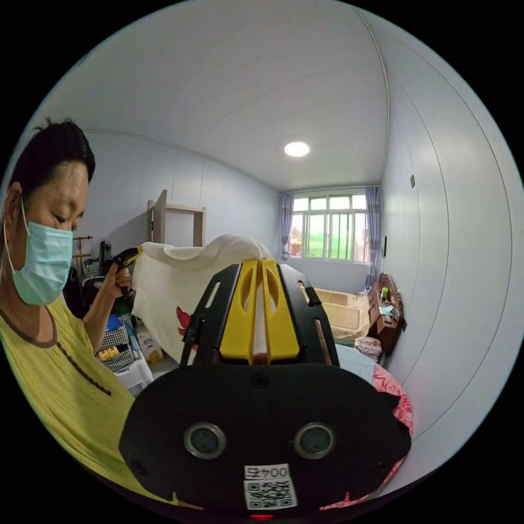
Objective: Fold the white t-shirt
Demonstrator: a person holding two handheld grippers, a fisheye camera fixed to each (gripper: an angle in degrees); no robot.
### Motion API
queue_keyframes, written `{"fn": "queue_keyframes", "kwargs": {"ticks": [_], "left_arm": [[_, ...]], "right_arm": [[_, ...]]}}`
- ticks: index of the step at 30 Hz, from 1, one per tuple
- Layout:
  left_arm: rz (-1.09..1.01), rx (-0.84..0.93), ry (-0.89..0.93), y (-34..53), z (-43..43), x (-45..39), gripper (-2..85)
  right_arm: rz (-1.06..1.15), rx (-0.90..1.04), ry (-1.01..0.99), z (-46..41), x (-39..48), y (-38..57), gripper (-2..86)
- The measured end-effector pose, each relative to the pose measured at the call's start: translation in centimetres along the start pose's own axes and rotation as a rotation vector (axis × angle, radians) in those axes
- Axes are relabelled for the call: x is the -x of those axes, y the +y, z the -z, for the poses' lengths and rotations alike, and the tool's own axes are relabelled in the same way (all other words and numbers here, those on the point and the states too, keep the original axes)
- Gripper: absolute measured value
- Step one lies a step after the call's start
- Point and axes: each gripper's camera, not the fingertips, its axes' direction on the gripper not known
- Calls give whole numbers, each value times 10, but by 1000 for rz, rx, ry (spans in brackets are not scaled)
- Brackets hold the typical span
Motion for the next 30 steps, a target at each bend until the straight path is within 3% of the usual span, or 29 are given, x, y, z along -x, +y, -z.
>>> {"fn": "queue_keyframes", "kwargs": {"ticks": [6, 11, 15, 17, 20, 23, 30], "left_arm": [[28, 134, -95, 8, -83, 43, 8], [41, 343, -282, 62, -217, 112, 15], [70, 453, -380, 107, -306, 153, 33], [79, 591, -468, 136, -360, 173, 72], [96, 741, -529, 171, -399, 194, 121], [137, 742, -456, 199, -397, 201, 136], [173, 877, -278, 309, -331, 177, 126]], "right_arm": [[-76, 159, 69, -76, -57, 9, -7], [-151, 335, 157, -187, -129, 46, 2], [-270, 461, 222, -286, -206, 86, 55], [-352, 512, 227, -312, -239, 102, 95], [-418, 498, 242, -312, -270, 120, 132], [-404, 548, 189, -291, -275, 143, 132], [-558, 979, 41, -183, -222, 340, 89]]}}
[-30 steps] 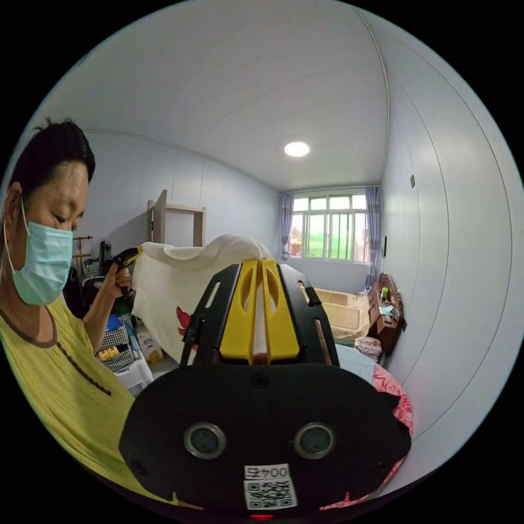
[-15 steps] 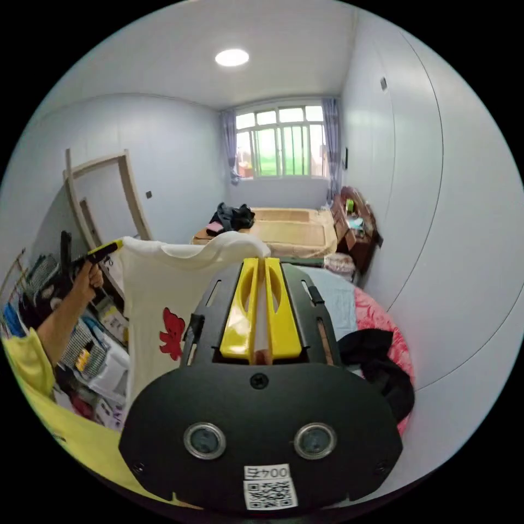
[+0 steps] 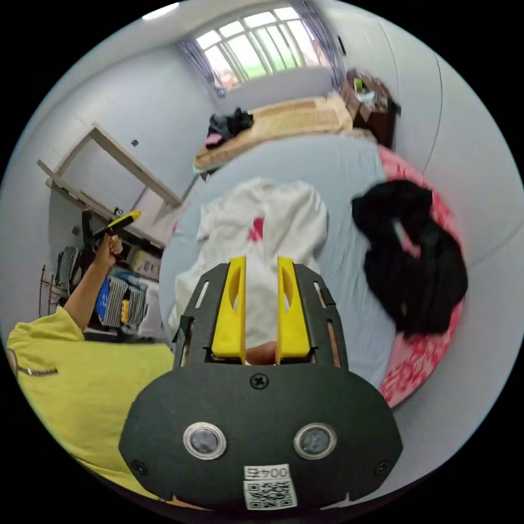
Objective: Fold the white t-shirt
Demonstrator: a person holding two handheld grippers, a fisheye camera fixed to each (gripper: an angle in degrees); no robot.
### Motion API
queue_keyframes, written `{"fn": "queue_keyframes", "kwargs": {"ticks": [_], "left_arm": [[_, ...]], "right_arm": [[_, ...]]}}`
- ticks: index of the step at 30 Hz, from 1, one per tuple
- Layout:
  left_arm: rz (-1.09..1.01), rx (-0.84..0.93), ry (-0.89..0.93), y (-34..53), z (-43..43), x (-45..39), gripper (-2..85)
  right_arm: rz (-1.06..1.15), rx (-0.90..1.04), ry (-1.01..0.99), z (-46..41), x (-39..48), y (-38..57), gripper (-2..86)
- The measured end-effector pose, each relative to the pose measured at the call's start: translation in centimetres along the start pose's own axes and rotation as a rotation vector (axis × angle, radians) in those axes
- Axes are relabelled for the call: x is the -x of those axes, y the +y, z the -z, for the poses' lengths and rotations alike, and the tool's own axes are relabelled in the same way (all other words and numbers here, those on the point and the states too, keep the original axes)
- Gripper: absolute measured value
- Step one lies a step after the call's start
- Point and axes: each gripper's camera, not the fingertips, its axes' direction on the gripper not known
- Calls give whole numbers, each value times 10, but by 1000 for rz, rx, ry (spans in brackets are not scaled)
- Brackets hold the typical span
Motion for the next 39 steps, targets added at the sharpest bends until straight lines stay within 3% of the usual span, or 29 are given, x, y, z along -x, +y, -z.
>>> {"fn": "queue_keyframes", "kwargs": {"ticks": [7, 13, 21, 25, 31, 39], "left_arm": [[92, 313, 96, 189, -63, -11, 108], [54, 412, 75, 248, -99, -36, 102], [-134, 440, -3, 253, -145, -68, 93], [-185, 406, -51, 242, -156, -78, 37], [-201, 377, 124, 145, -164, -68, 13], [-177, 614, 234, 125, -245, -41, 21]], "right_arm": [[-278, 383, 24, -99, -42, 218, 79], [-323, 513, 76, -121, -53, 262, 70], [-443, 505, 55, -79, -79, 291, 6], [-442, 511, 87, -57, -72, 308, -4], [-437, 560, 110, -27, -64, 330, -7], [-503, 525, 59, 24, -58, 382, -6]]}}
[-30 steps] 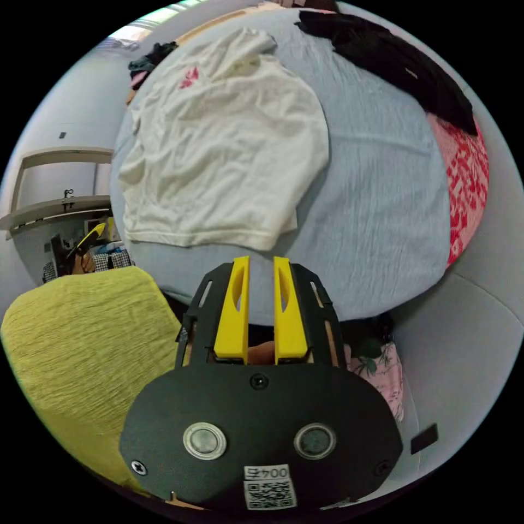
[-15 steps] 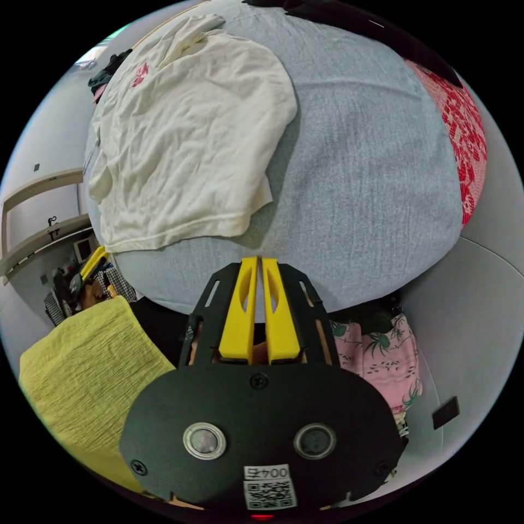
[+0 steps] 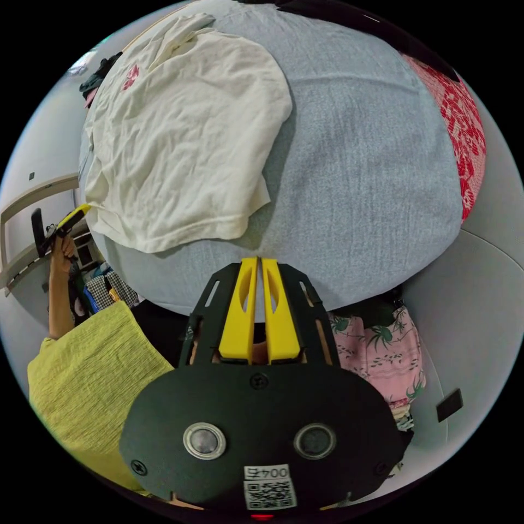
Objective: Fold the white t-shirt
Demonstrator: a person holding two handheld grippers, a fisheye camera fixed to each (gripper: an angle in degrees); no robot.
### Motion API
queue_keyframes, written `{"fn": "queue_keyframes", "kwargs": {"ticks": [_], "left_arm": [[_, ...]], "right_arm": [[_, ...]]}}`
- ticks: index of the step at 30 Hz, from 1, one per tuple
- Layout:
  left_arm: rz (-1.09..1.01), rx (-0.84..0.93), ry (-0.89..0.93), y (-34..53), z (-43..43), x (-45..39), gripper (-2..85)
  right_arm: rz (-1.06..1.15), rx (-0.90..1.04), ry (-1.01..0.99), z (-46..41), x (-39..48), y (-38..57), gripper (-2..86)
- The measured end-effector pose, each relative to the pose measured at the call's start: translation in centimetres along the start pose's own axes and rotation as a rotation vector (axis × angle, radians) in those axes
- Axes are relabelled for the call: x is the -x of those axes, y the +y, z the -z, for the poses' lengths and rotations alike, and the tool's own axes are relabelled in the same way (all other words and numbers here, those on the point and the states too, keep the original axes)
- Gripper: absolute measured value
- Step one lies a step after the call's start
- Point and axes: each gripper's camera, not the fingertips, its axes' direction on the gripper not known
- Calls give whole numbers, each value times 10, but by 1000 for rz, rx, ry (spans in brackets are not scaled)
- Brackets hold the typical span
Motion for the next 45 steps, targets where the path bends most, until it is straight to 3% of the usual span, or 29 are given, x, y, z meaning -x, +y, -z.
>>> {"fn": "queue_keyframes", "kwargs": {"ticks": [5, 12, 17, 31, 41, 45], "left_arm": [[26, -91, 68, 28, 1, 8, 26], [68, -124, 111, 49, -7, 11, 30], [65, -123, 94, 61, -12, -2, 30], [86, -96, 71, 129, -44, -46, 64], [183, -237, -54, 168, -68, -94, 85], [150, -266, -141, 175, -65, -122, 89]], "right_arm": [[-61, -94, -18, 9, -8, 58, -4], [-225, -429, 34, 4, 6, 180, -5], [-113, -532, 26, 18, 17, 241, -7], [-134, -604, -18, 99, -20, 372, -8], [-163, -598, -142, 127, -26, 381, -8], [-178, -574, -55, 106, -33, 351, -8]]}}
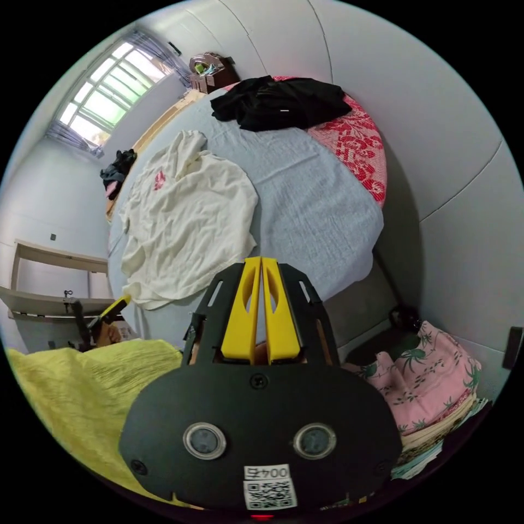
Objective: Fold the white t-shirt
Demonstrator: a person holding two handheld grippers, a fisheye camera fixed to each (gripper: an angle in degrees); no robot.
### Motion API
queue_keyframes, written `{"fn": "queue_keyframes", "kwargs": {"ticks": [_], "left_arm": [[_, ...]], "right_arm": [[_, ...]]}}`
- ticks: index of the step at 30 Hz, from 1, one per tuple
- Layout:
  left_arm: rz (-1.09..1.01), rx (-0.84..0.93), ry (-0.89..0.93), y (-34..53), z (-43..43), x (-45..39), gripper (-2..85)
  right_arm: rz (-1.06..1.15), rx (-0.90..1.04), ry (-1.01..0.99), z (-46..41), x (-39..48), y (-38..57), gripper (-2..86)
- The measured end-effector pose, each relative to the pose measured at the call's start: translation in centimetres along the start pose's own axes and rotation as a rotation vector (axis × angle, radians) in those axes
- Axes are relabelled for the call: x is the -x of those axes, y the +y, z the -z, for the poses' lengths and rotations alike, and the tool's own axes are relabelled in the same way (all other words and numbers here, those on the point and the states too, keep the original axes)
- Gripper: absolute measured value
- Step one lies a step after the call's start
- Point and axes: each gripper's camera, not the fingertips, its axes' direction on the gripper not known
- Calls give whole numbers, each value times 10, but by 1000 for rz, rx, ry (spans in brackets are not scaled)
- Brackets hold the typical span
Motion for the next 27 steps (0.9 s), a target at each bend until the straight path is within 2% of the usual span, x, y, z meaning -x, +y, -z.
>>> {"fn": "queue_keyframes", "kwargs": {"ticks": [8, 16, 27], "left_arm": [[-115, 31, -129, 8, 4, -41, 84], [-78, 13, -176, 30, 27, -46, 44], [11, -34, -108, 26, 55, -31, 17]], "right_arm": [[39, 144, 52, -65, 6, -21, -7], [89, 237, 114, -112, 24, -33, -7], [280, 400, 155, -157, 57, -79, -7]]}}
